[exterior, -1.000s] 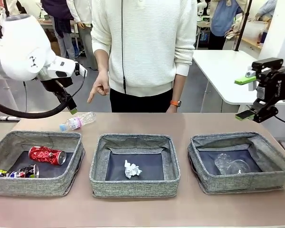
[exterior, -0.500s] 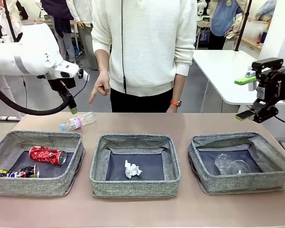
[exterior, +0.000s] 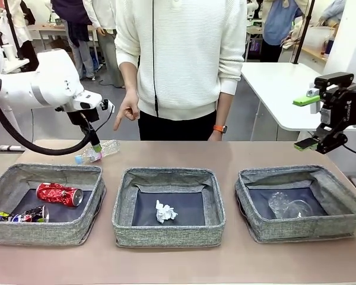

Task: Sort the waste into the appropriate baskets.
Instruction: Pick up the waste item pointed out by the person.

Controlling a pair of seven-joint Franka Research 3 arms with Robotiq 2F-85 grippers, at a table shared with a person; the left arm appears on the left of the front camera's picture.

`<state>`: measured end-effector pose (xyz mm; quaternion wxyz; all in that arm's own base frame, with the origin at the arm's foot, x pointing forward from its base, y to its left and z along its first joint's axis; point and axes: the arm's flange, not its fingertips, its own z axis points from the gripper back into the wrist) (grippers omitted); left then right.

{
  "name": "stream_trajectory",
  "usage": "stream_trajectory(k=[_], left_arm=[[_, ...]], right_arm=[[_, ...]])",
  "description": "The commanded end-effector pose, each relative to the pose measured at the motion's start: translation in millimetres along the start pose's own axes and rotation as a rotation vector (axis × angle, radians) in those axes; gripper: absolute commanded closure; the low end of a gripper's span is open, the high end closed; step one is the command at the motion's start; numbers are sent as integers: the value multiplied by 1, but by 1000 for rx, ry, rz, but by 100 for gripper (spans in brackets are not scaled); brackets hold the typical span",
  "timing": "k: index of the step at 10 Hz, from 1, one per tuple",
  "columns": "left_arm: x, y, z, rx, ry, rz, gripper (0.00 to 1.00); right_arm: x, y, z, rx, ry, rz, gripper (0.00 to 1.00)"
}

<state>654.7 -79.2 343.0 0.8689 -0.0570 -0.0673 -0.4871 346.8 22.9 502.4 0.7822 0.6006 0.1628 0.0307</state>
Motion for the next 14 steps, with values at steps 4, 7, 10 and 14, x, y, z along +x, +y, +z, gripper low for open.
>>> stream_trajectory(k=[4,7,10,14], left_arm=[[5,9,-10,-114,0,-58,0],[6,10,-12,-131,2,-53,0],[12,8,-19,-127,44,-37,19],[12,8,-18,-143,38,-36,57]], right_arm=[[1,8,1,17,0,-15,0],[1,8,1,17,0,-15,0],[1,8,1,17,0,-15,0],[1,8,1,17,0,-15,0]])
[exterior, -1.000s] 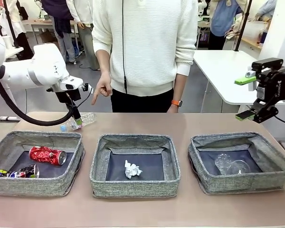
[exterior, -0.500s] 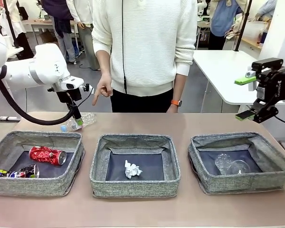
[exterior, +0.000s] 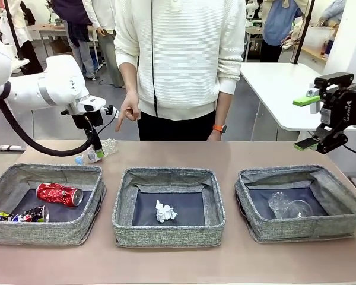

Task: Sort the waste into the appropriate baskets.
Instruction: Pick up the waste item pointed out by the person.

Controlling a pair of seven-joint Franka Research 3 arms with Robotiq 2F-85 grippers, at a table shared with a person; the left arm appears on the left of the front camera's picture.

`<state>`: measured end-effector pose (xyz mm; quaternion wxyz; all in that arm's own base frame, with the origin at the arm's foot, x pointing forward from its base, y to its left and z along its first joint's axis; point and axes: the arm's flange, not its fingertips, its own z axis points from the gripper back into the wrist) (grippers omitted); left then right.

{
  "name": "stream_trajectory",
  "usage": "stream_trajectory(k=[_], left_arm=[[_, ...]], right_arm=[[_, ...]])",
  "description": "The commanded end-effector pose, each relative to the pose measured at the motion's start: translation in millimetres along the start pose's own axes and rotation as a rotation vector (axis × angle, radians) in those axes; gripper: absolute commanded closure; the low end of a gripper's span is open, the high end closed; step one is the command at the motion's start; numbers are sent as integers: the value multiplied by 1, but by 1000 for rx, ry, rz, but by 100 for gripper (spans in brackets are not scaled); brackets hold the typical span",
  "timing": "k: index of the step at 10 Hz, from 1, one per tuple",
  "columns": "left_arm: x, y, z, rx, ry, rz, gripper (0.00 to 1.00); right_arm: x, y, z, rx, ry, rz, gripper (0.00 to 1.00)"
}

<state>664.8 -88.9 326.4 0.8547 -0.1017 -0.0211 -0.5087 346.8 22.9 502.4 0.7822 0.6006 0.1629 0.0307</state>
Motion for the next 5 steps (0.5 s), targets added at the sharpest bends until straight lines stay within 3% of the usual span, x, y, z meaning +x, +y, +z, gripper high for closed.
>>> stream_trajectory(k=[1,5], left_arm=[[1,4,2,-24,17,20,57],[-8,-5,18,-32,-13,134,57]], right_arm=[[1,8,1,17,0,-15,0],[1,8,1,17,0,-15,0]])
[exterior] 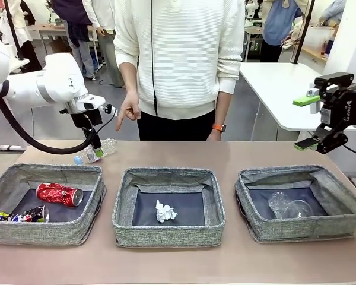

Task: Sort the waste into the appropriate baskets.
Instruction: Pick up the waste item pointed out by the person.

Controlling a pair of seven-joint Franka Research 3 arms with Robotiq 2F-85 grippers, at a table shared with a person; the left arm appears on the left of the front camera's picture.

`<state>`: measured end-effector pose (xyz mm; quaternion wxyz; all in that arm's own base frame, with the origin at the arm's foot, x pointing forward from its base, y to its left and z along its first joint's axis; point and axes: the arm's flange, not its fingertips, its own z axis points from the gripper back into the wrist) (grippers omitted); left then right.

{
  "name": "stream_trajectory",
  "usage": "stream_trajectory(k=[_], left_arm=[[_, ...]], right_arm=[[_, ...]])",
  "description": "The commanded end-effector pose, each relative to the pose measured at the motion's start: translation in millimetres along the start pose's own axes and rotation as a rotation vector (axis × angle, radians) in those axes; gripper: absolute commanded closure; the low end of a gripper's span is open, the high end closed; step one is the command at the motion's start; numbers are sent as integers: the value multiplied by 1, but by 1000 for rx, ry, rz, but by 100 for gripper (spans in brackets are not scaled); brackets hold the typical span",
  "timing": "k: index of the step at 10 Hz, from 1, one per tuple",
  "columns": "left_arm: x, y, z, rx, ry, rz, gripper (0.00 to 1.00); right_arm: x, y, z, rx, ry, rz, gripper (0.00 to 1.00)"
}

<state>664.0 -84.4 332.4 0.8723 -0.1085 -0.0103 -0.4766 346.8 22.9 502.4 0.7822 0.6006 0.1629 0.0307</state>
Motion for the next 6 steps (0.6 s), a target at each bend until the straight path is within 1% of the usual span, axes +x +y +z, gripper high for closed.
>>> stream_trajectory(k=[1,2,3,4,5,6], left_arm=[[-13,-19,34,-6,-67,161,57],[-27,-45,71,2,-120,304,57],[-45,-81,110,47,-143,451,57],[-51,-121,142,-32,-340,698,57],[-60,-148,148,-39,-307,852,57],[-64,-174,141,-18,-308,953,57]], right_arm=[[1,8,1,17,0,-15,0],[1,8,1,17,0,-15,0],[1,8,1,17,0,-15,0],[1,8,1,17,0,-15,0],[1,8,1,17,0,-15,0],[1,8,1,17,0,-15,0]])
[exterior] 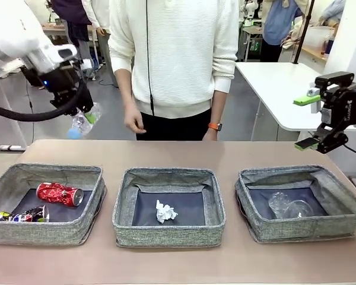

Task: Sort the waste into the appropriate baskets.
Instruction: Pick up the waste item pointed out by the person.

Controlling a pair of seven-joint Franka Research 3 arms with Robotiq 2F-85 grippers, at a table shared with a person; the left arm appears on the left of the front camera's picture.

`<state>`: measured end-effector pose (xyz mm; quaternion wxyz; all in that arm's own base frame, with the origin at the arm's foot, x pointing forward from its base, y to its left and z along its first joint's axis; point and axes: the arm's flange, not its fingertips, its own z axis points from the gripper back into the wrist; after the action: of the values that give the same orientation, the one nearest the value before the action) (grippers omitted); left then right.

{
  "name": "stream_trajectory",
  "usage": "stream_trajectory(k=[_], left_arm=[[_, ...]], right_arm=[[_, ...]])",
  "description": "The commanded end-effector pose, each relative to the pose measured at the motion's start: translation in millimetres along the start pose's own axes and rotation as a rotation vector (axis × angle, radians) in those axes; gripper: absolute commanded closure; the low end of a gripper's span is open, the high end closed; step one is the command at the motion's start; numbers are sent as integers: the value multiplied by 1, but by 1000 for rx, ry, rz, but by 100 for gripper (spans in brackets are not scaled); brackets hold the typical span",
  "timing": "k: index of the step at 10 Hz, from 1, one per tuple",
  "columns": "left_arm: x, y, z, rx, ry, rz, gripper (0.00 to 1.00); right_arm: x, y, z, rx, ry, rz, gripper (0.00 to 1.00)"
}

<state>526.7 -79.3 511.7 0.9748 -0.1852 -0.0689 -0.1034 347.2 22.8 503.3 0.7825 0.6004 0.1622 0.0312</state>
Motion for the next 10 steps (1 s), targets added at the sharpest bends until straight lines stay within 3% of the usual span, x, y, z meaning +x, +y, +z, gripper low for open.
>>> stream_trajectory(k=[1,2,3,4,6,7,8,10], left_arm=[[-55,-29,-37,57,47,70,57],[-58,-32,-51,33,88,29,57],[-42,-19,-58,26,224,-166,57],[-57,-32,-23,23,45,82,57],[-57,-32,-23,23,45,82,57],[-60,-34,-46,20,103,27,57],[-58,-41,-42,14,108,6,57],[-65,-102,5,65,59,65,57]], right_arm=[[1,7,0,17,1,-17,0],[1,7,0,17,1,-17,0],[1,7,0,17,1,-17,0],[1,7,0,17,1,-17,0],[1,7,0,17,1,-17,0],[1,7,0,17,1,-17,0],[1,7,0,17,1,-17,0],[1,7,0,17,1,-17,0]])
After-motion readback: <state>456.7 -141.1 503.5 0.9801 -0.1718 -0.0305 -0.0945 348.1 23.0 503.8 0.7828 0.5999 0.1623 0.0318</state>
